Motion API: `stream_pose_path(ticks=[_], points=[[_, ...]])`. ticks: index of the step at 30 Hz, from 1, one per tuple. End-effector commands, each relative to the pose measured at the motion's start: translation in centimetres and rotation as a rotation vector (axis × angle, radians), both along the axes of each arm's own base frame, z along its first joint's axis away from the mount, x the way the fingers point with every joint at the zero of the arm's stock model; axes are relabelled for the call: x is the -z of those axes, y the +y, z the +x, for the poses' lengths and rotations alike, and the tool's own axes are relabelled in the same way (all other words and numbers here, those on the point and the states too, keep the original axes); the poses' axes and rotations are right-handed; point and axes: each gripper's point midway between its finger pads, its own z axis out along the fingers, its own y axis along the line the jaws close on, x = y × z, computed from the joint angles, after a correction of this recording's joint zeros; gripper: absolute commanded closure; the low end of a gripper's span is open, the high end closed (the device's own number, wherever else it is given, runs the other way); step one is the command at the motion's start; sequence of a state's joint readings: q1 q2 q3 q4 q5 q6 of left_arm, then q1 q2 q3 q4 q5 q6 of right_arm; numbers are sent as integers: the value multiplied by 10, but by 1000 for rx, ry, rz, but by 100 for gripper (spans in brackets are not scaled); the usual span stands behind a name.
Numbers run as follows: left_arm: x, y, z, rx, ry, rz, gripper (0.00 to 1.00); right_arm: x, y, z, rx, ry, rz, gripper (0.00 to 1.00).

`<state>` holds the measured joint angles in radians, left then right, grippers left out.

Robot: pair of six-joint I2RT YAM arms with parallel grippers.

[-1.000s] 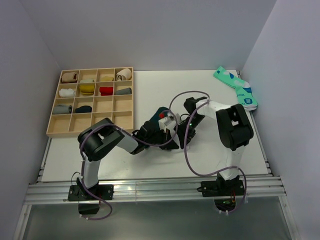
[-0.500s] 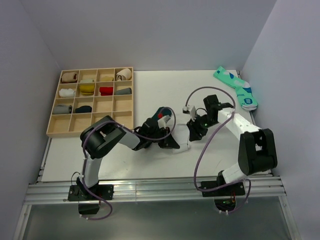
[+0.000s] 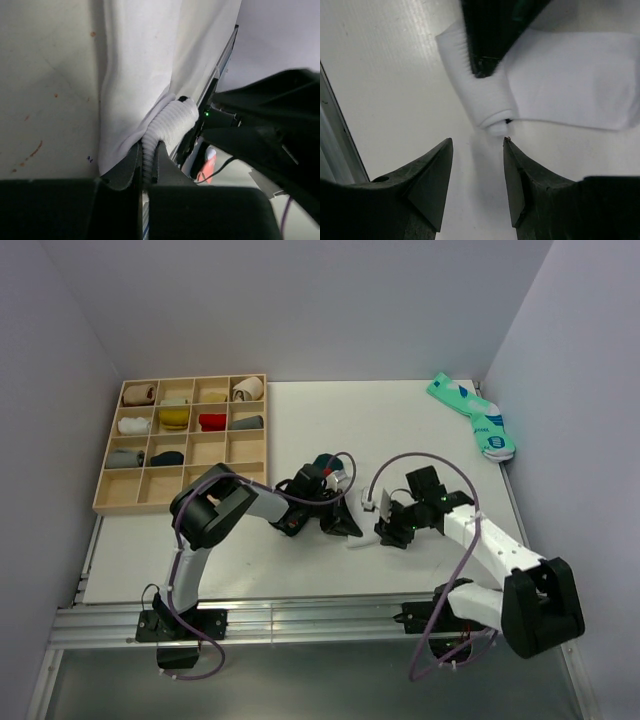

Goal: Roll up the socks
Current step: Roll the sock at the center of the board.

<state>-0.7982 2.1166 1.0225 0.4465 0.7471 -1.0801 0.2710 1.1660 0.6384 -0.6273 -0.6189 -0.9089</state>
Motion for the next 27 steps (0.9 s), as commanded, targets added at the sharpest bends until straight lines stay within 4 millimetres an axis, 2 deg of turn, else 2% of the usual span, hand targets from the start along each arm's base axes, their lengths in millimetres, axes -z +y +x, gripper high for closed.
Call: stream_pose_path(ticks=[1,11,22,27], points=[[63,40,-29,-4,191,250,100,-2,11,9,-80,-180,-12,48],[63,41,-30,-5,231,240,100,2,36,1,-172,-282,-42,47],[59,34,-27,0,244,219,100,21,47,-12,-243,-262,-101,46],[58,32,-25,0,241,209,100,31,47,-10,-243,-262,-147,47]])
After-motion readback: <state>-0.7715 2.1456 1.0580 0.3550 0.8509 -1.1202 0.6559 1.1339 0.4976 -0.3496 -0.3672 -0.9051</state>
